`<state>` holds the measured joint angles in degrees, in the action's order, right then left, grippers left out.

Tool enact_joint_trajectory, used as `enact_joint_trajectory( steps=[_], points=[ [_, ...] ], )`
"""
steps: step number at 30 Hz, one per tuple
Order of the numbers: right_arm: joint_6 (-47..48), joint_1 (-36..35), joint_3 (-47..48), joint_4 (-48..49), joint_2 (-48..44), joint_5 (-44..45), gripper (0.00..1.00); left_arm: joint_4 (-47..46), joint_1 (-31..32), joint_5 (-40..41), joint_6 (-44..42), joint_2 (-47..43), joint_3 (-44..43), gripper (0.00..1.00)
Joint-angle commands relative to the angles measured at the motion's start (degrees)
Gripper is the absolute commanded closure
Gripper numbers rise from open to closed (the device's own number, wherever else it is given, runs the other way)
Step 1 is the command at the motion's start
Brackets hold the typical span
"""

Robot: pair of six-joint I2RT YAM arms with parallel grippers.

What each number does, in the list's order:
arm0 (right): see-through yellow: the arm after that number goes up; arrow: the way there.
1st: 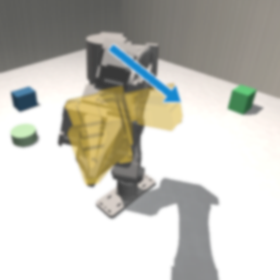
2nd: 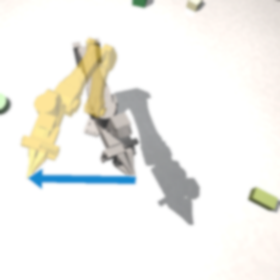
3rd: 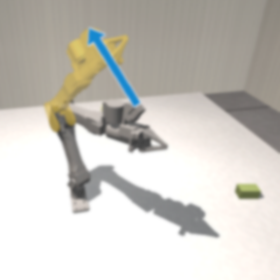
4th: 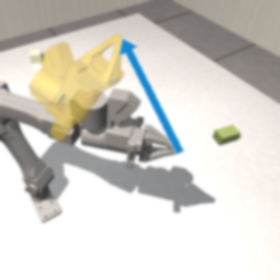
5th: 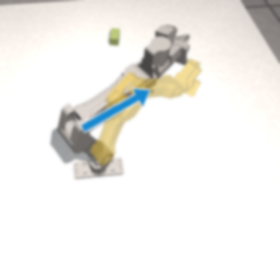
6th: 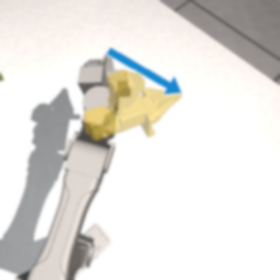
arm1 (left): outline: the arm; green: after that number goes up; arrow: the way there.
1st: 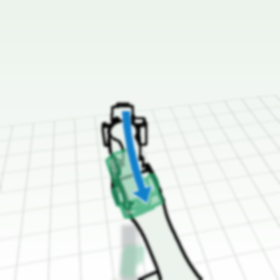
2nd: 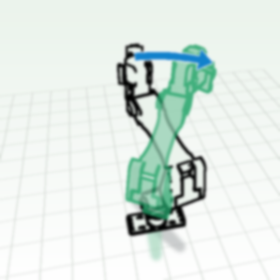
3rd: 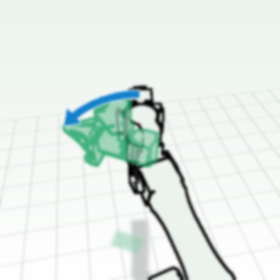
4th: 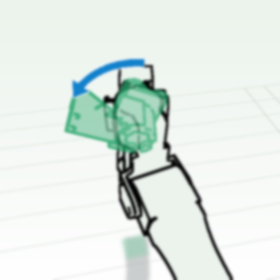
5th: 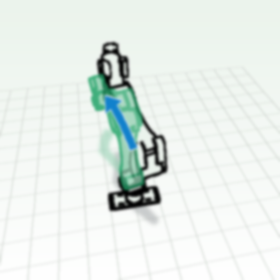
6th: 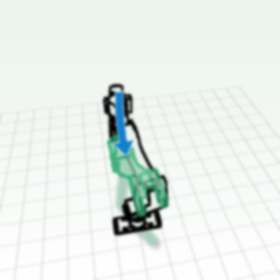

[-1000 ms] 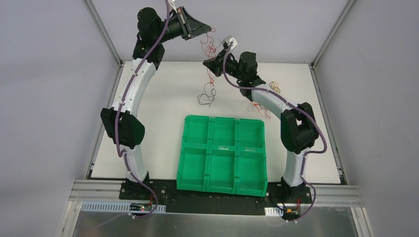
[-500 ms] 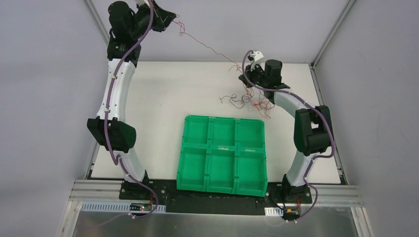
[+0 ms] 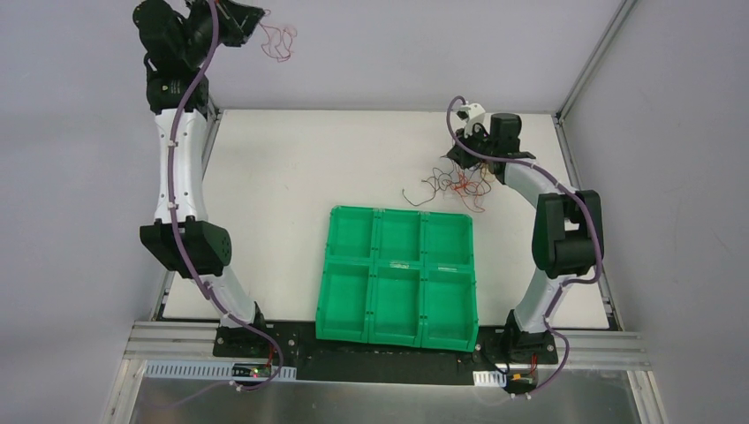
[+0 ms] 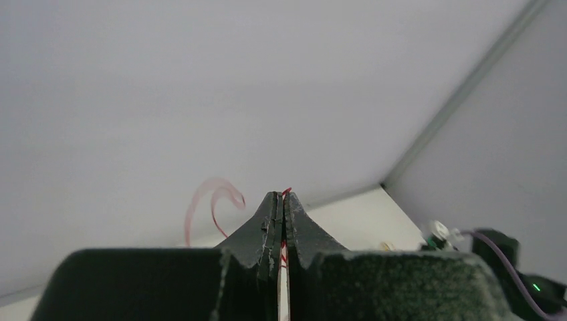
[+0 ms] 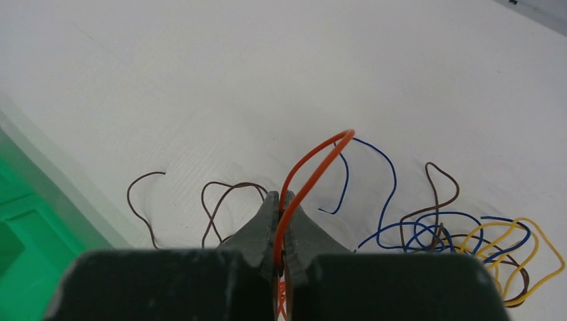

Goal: Untangle the cables

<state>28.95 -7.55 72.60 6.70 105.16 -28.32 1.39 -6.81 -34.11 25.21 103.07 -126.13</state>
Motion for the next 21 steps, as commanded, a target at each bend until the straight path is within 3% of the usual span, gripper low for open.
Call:
enact_joint_trajectory(
  steps=[1,7,13,21],
  points=[
    [-2.5,-0.8,5.1,-2.5,-4.9,-4.0,1.0,-7.6,1.5,-14.9,7.2,-5.9,10.0,1.0],
    [-8.9,-1.9,9.0,-4.2,-8.3,-5.8,1.0,-7.5,4.8,-21.1,-0.4,-18.2,29.8,1.0],
    [-12.4,-3.3,12.0,-5.8,-11.1,-6.6,1.0,-1.8,14.1,-22.6,-12.5,-27.7,43.3,1.0],
    [-15.6,-4.8,13.6,-6.2,-13.5,-6.9,1.0,-1.7,23.1,-18.9,-16.5,-29.6,51.8,1.0]
  ],
)
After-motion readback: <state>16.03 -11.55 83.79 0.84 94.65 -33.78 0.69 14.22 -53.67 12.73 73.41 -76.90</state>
